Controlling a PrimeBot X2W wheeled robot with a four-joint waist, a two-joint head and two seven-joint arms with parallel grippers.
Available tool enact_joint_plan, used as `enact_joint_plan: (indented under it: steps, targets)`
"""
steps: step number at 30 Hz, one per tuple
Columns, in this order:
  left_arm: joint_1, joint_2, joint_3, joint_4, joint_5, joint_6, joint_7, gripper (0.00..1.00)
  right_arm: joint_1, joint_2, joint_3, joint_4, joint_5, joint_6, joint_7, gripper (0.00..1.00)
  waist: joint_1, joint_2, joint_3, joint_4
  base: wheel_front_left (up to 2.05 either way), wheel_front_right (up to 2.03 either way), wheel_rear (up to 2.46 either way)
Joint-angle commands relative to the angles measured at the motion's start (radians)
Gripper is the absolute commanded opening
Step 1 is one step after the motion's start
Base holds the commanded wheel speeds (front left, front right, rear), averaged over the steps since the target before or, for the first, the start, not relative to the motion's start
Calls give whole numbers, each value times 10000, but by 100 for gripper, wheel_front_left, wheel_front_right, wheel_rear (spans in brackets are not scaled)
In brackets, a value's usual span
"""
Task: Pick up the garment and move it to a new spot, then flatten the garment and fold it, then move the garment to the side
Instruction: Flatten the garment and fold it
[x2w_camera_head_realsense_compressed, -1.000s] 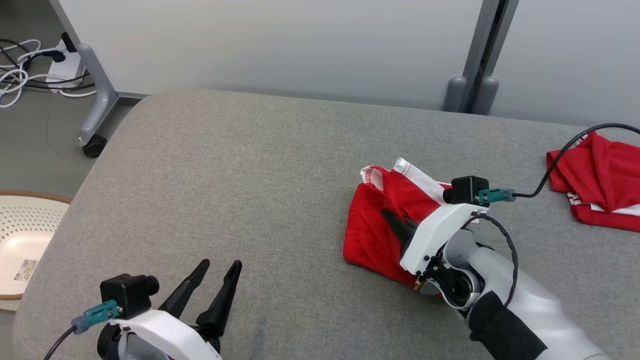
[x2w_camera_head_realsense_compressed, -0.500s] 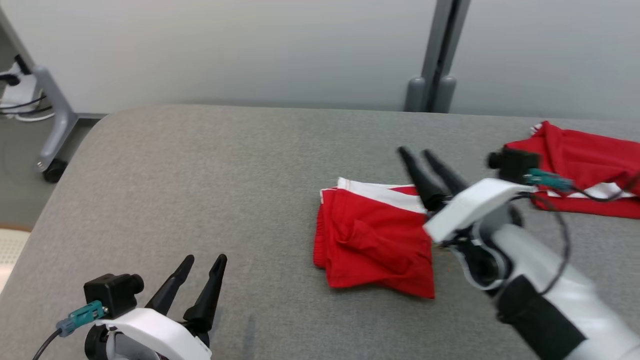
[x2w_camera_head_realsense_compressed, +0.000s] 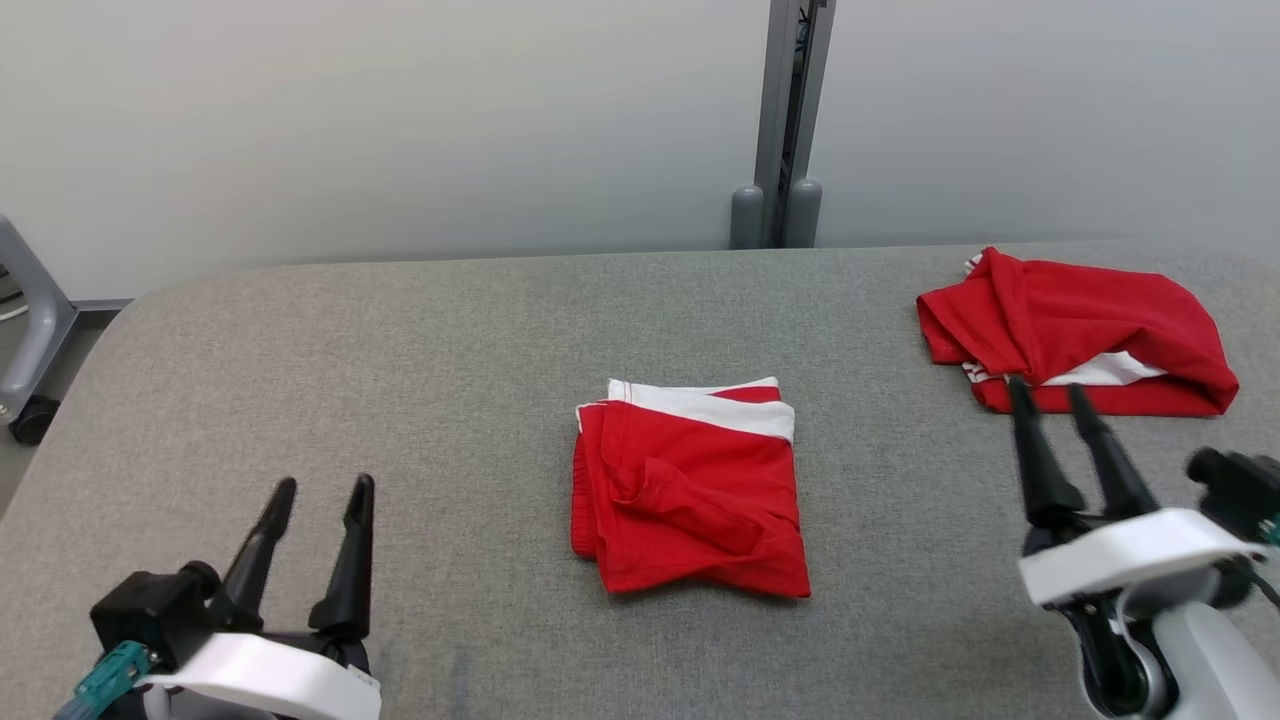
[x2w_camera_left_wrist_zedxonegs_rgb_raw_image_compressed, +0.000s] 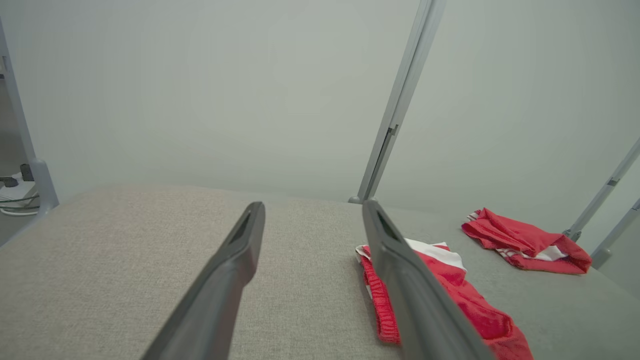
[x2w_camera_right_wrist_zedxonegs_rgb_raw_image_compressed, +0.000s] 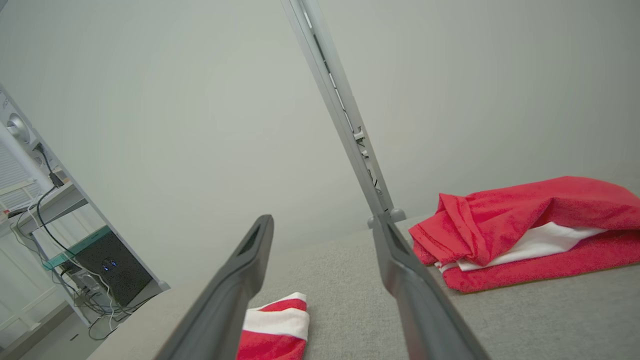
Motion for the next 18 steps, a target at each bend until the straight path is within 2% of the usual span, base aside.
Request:
enact_joint_plan:
  steps: [1,2,3,4,5,6,8,13,18]
  targets:
    - [82,-36,245,-72,322,-29,-38,100,271,76,-488,-286,-425,1,-38,100,0,0,5,-18,0,0,0]
    - [167,-173,469,-145,658,-48,-38,100,648,254,-944,-567,-962,3,-36,100,0,0,11,-20,0,0,0]
    - [384,-482,940,-265,1289,-98,-39,100,1283,636,-1827,-1192,-2055,3,-38,100,0,0,12,-28,0,0,0]
    - [490,-664,1202,-358,1592,-167,-39,100,1556,839,-2158,-1521,-2551,3,-37,100,0,0,18,-42,0,0,0]
    - [490,-664,1202,-358,1592,-167,-39,100,1556,839,-2158,-1521,-2551,3,-37,100,0,0,18,-42,0,0,0]
    - [795,-1023,1758,-397,2226,-284,-38,100,2030,1137,-2623,-2227,-3503,1,-38,100,0,0,43,-122,0,0,0]
    - [1063,-1415,2213,-340,2783,-496,-39,100,2428,1376,-2766,-2655,-4099,1,-37,100,0,0,95,-222,0,0,0]
    - [1384,-2328,3002,113,3701,-1299,-26,100,2713,1590,-2831,-2936,-4992,1,-38,100,0,0,227,-311,0,0,0]
    - [1401,-2920,3650,401,4356,-1958,-26,100,2715,1644,-2868,-2765,-5178,1,-38,100,0,0,269,-308,0,0,0]
